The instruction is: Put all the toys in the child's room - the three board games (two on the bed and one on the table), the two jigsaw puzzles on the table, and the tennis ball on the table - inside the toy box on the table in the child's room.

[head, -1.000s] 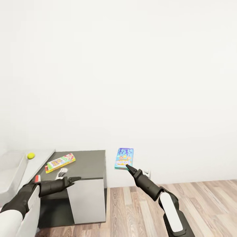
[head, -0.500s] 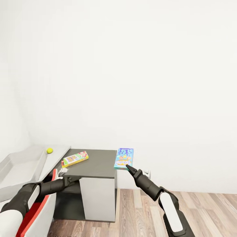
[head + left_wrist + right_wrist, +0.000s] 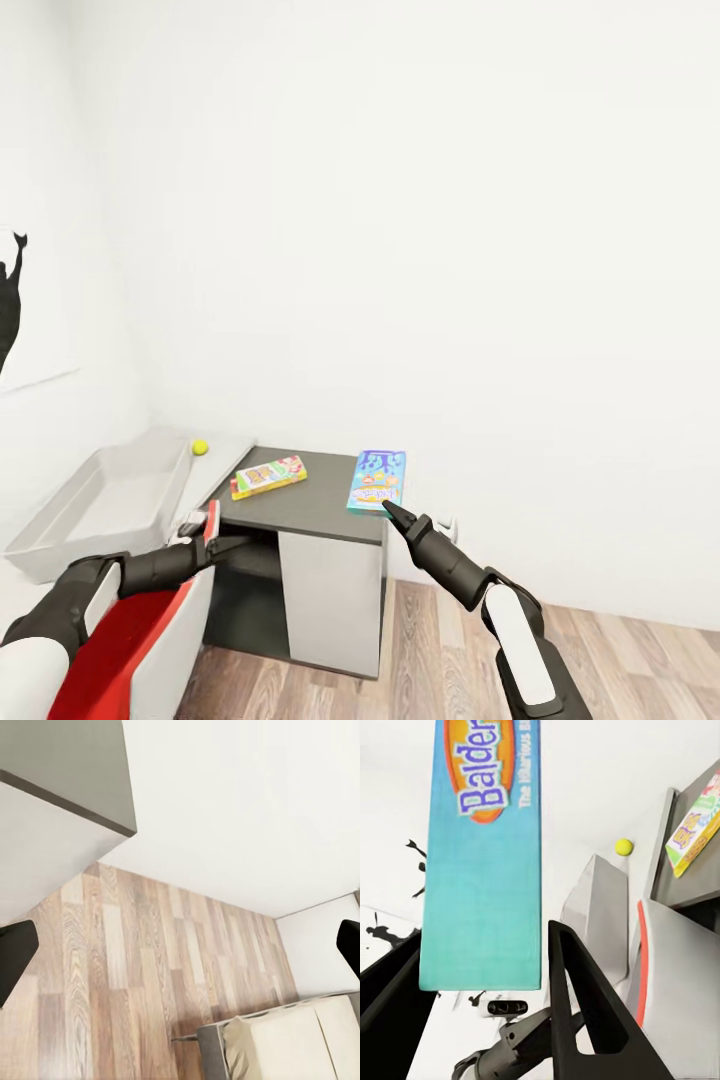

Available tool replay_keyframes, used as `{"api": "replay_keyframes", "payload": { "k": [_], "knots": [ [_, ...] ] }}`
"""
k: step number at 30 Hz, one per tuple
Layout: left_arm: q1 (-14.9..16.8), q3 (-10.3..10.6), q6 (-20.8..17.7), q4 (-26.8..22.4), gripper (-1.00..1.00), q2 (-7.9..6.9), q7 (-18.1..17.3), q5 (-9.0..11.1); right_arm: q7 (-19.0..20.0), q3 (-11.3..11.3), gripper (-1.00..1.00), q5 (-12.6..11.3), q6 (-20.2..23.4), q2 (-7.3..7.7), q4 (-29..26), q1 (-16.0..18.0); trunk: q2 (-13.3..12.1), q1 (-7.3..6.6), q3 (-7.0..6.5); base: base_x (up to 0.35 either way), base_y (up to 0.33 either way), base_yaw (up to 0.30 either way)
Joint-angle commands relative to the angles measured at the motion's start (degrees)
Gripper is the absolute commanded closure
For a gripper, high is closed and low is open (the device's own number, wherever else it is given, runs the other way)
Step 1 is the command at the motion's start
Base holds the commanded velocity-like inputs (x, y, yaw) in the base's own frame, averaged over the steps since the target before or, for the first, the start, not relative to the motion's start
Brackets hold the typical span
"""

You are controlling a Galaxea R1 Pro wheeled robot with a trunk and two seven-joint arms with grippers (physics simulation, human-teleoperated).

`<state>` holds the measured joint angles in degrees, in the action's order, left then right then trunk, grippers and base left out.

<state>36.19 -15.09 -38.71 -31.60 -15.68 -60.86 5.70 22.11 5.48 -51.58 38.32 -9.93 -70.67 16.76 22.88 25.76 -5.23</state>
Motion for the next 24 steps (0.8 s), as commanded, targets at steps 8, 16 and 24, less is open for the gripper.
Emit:
{"api": "replay_keyframes", "payload": {
  "k": [8,16,24],
  "knots": [
    [0.03,-0.07,-0.4,0.03,-1.0,0.01,-0.04,0.19,0.13,0.2,1.0,-0.4,0.53,-0.07,-0.05,0.02,0.04,0.02,-0.28,0.0,0.0,0.267],
    [0.02,-0.07,-0.48,0.05,-1.0,0.02,-0.04,0.19,0.13,0.17,1.0,-0.38,0.53,-0.07,-0.06,0.02,0.04,0.02,-0.58,0.0,0.0,0.268],
    [0.03,-0.08,-0.49,0.03,-1.0,0.03,-0.01,0.19,0.13,0.16,1.0,-0.38,0.53,-0.07,-0.08,0.02,0.04,0.02,-0.88,0.0,0.0,0.267]
  ]
}}
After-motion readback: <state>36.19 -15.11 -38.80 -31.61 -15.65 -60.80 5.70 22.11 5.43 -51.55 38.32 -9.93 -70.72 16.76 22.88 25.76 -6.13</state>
